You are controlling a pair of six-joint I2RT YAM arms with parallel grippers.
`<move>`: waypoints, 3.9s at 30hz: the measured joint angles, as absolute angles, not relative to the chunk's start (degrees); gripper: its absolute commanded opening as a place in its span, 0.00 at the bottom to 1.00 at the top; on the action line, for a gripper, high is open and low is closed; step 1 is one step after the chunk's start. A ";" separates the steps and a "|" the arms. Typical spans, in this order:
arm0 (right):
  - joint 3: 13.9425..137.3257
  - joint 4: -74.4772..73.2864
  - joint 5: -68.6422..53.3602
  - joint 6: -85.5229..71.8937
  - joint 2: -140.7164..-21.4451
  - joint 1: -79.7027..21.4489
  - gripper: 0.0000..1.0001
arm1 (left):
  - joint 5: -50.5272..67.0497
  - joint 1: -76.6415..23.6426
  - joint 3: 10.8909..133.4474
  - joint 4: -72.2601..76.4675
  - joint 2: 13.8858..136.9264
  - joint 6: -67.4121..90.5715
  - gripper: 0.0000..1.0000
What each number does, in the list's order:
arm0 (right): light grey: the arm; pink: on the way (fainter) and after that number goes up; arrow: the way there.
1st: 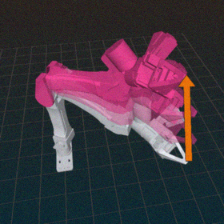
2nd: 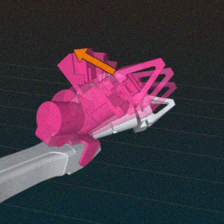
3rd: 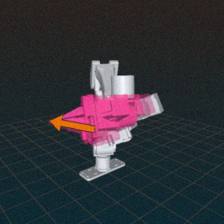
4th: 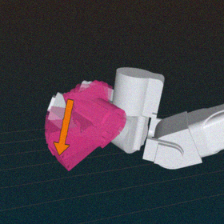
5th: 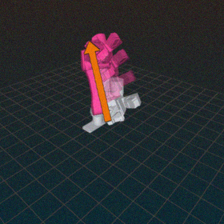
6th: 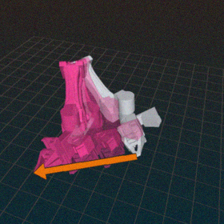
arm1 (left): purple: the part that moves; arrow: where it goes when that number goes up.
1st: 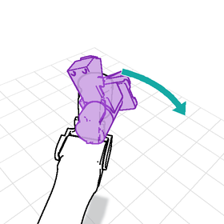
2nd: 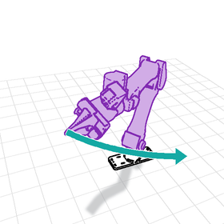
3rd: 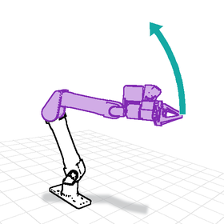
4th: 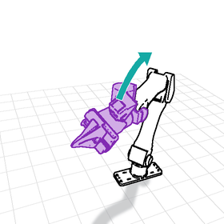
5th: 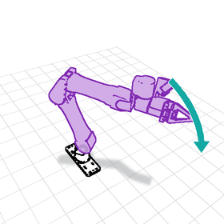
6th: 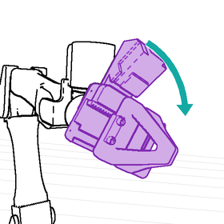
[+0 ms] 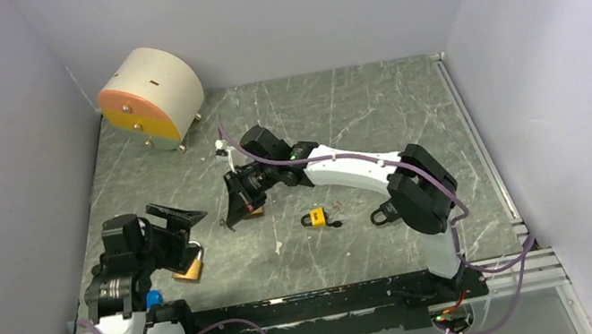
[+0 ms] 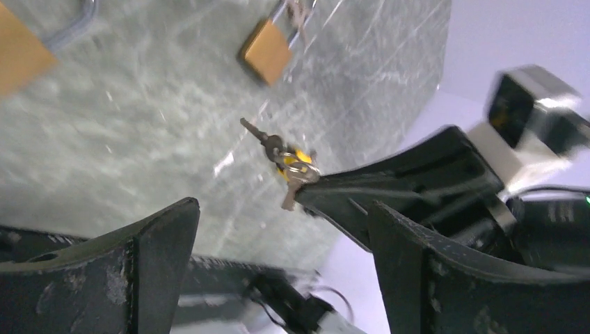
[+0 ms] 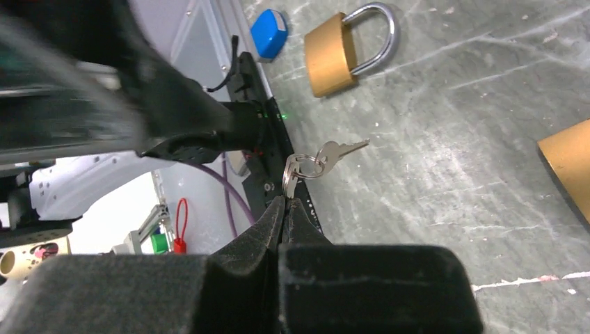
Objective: Unlock with the key
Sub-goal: Pick up the key from the center of the board.
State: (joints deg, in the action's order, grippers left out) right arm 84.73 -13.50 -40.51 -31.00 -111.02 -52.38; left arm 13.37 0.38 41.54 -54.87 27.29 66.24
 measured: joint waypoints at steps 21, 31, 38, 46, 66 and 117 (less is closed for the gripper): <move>82.48 -13.41 -42.44 -25.30 -103.00 -53.84 0.00 | 35.83 0.38 28.97 -39.64 35.42 102.10 0.82; 82.48 -12.88 -43.68 -24.23 -102.94 -53.93 0.00 | 38.02 0.38 27.31 -37.67 36.18 104.40 0.41; 82.04 -11.70 -44.69 -24.18 -101.71 -53.93 0.00 | 38.37 0.38 26.28 -36.88 36.14 104.81 0.09; 79.31 -10.81 -45.54 -23.44 -99.42 -53.93 0.00 | 37.89 0.38 26.26 -34.89 35.90 104.71 0.02; 72.14 3.68 -30.33 -28.82 -84.18 -53.93 0.80 | 39.09 0.38 54.87 -13.76 41.08 36.84 0.03; 84.42 27.97 -36.58 -45.58 -91.18 -50.59 0.00 | 41.45 0.38 57.43 9.74 40.71 52.62 0.55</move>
